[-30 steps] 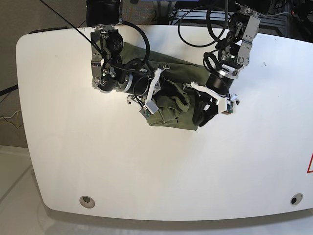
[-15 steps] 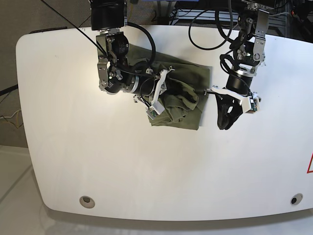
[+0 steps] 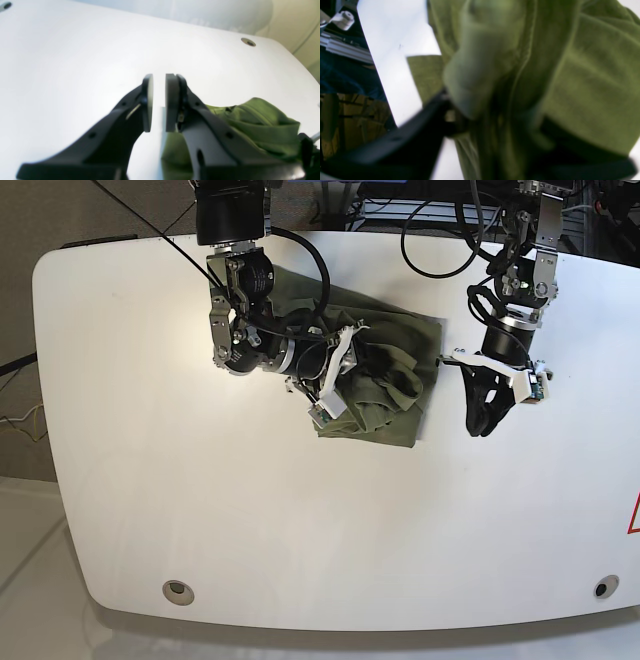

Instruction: Fold the T-shirt properly

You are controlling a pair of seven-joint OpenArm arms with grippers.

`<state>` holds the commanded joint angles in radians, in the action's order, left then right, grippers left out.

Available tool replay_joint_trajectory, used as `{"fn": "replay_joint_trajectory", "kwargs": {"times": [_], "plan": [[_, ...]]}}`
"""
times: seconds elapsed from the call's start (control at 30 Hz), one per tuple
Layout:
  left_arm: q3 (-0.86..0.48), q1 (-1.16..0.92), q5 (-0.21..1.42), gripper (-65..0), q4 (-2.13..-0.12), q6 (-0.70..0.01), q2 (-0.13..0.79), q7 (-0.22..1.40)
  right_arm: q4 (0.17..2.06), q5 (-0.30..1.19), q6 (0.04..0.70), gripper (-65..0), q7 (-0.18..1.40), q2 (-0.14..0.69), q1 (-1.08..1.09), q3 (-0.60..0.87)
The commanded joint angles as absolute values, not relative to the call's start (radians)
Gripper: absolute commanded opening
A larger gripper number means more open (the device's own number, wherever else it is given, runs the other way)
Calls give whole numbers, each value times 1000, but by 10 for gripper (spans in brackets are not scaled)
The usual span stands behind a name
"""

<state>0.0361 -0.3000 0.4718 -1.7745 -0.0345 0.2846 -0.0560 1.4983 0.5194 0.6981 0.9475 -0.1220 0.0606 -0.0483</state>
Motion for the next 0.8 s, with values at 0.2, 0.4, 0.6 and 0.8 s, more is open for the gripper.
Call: {"fn": "replay_joint_trajectory", "kwargs": {"times": [0.2, 0.4, 0.6, 0.8], "plan": [[36, -298, 472, -571, -1774, -35, 285, -56, 1500, 522, 698, -314, 947, -122, 62, -48], [39, -295, 472, -571, -1774, -35, 285, -54, 1503, 522, 698, -307, 949, -140, 65, -48], [39, -285, 472, -571, -1774, -35, 285, -4, 1504, 545, 698, -306, 951, -157, 65, -48], [36, -255, 472, -571, -1776, -35, 283, 58, 1501, 633, 698, -306, 951, -157, 77, -65]]}}
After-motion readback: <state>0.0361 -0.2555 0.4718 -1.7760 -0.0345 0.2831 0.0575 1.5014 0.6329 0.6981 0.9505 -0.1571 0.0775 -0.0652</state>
